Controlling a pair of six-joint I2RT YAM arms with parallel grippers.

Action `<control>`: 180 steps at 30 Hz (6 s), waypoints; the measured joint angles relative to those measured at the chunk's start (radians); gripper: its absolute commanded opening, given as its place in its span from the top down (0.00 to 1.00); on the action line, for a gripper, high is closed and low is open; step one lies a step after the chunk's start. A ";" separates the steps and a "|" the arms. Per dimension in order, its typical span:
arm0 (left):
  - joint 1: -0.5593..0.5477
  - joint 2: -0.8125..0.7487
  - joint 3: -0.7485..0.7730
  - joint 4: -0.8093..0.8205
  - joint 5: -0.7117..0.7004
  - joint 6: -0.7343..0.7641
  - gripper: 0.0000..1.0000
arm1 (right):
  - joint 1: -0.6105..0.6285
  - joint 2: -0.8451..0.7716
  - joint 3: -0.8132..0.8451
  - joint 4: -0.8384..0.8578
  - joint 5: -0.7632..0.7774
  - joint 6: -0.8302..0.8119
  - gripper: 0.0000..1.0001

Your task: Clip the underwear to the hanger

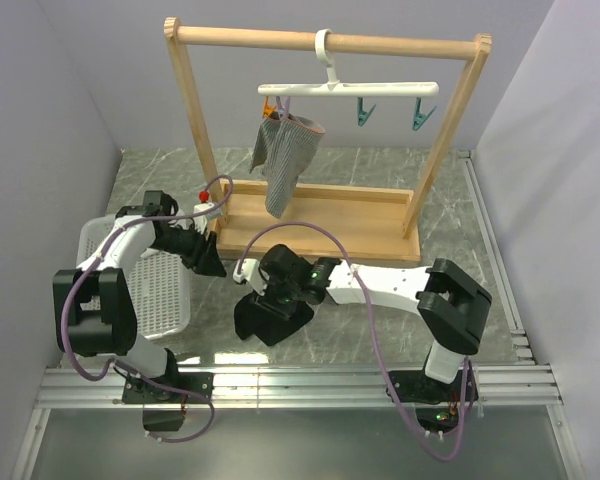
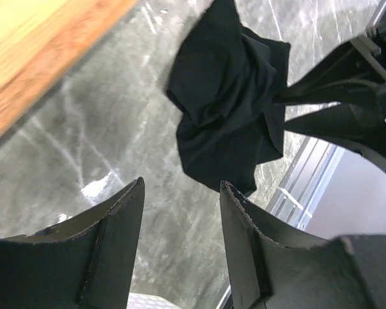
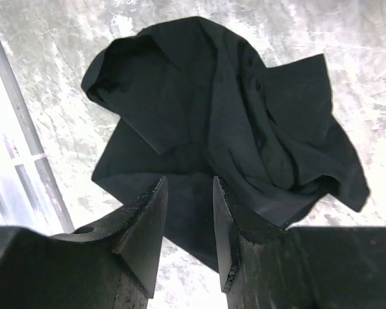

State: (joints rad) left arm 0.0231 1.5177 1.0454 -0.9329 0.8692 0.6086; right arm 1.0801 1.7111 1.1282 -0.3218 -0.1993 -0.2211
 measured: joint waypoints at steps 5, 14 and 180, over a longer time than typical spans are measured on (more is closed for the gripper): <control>0.026 0.008 0.006 0.001 0.003 0.000 0.44 | 0.018 0.039 0.037 -0.018 0.009 0.039 0.60; 0.032 0.008 0.004 0.001 0.003 0.001 0.44 | 0.037 0.068 0.060 -0.083 0.042 0.136 0.50; -0.242 -0.367 0.272 -0.375 -0.071 0.156 0.99 | -0.305 -0.951 -0.098 -0.414 -0.166 -0.085 1.00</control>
State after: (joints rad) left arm -0.2192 1.1511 1.3170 -1.3079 0.7982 0.7643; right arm 0.7753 0.7597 1.0306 -0.7357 -0.3656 -0.3058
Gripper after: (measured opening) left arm 0.012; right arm 0.006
